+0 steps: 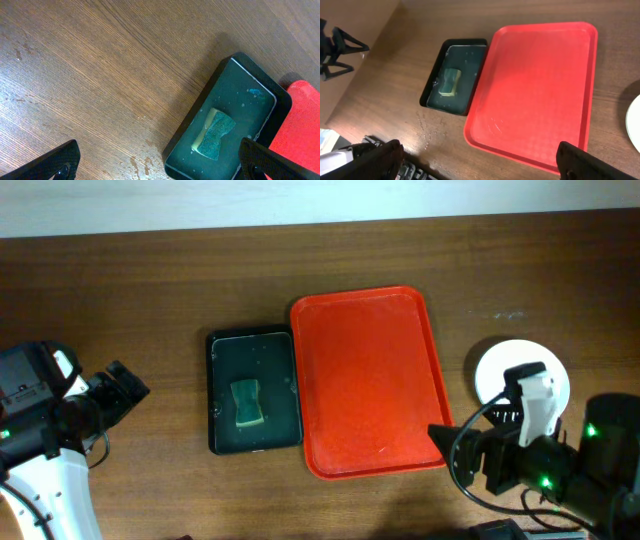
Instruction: Clean dirty plates on tray and stack at the side
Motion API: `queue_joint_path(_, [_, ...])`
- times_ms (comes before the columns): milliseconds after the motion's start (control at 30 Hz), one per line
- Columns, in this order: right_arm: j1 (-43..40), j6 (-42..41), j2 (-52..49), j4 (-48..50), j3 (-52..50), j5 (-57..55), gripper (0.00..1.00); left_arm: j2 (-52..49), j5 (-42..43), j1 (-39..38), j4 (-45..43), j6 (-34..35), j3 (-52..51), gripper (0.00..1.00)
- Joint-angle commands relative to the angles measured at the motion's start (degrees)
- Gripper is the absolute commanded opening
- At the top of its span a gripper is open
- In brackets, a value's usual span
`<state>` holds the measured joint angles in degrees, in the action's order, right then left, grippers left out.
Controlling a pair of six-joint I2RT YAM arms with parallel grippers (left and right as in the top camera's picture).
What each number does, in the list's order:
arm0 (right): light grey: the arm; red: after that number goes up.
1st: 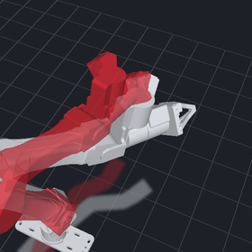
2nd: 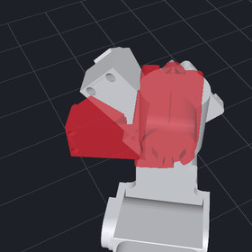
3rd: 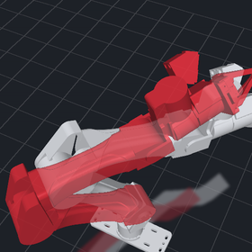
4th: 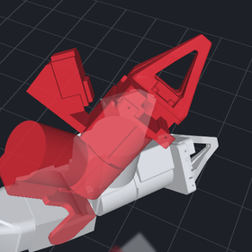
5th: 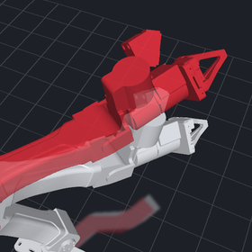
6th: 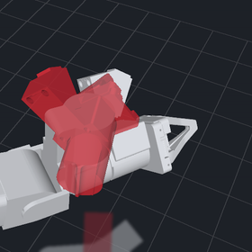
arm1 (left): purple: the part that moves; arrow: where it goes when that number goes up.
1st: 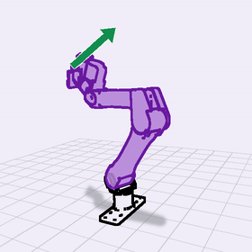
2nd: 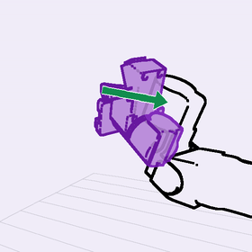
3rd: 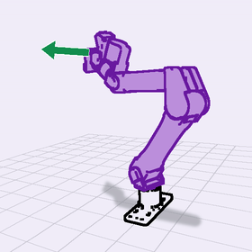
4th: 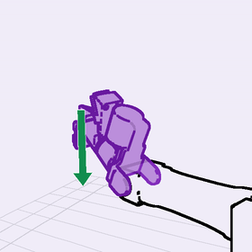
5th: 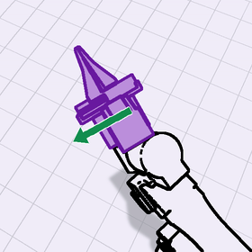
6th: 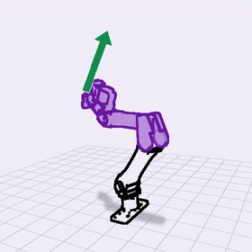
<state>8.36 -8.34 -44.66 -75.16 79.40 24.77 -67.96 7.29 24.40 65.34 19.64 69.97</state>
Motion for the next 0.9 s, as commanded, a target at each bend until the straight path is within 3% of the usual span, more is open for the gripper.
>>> queue_joint_path(0, [0.59, 0.68, 0.13, -2.32, 0.11, -0.07, 0.98, 0.48, 0.44, 0.31, -0.07, 0.02, 0.68, 0.99])
queue_joint_path(100, [0.59, 2.27, 0.11, -1.25, 0.11, -5.42, 0.98, 0.48, 0.44, 0.31, -0.07, 0.02, 0.68, 1.00])
queue_joint_path(133, [0.63, 6.58, 0.13, 1.40, -0.15, -6.19, 0.98, 0.48, 0.44, 0.31, -0.07, 0.02, 0.68, 1.00])
queue_joint_path(167, [0.52, 14.43, 1.09, 6.99, -1.18, -6.14, 0.98, 0.48, 0.44, 0.31, -0.07, 0.02, 0.68, 0.99])
queue_joint_path(300, [0.52, 21.55, 8.55, 22.27, -12.17, -6.45, 0.99, 0.48, 0.44, 0.31, -0.07, 0.02, 0.68, 0.99])
queue_joint_path(567, [0.52, 21.86, 31.78, 40.17, -46.69, -8.98, 0.98, 0.48, 0.44, 0.31, -0.07, 0.02, 0.68, 0.99])
queue_joint_path(767, [0.55, 21.40, 43.76, 52.96, -65.05, -8.52, 0.98, 0.48, 0.42, 0.31, -0.07, 0.02, 0.68, 0.99])
queue_joint_path(867, [0.57, 21.40, 44.39, 61.13, -70.62, -8.48, 0.98, 0.48, 0.44, 0.31, -0.07, 0.02, 0.68, 0.99])
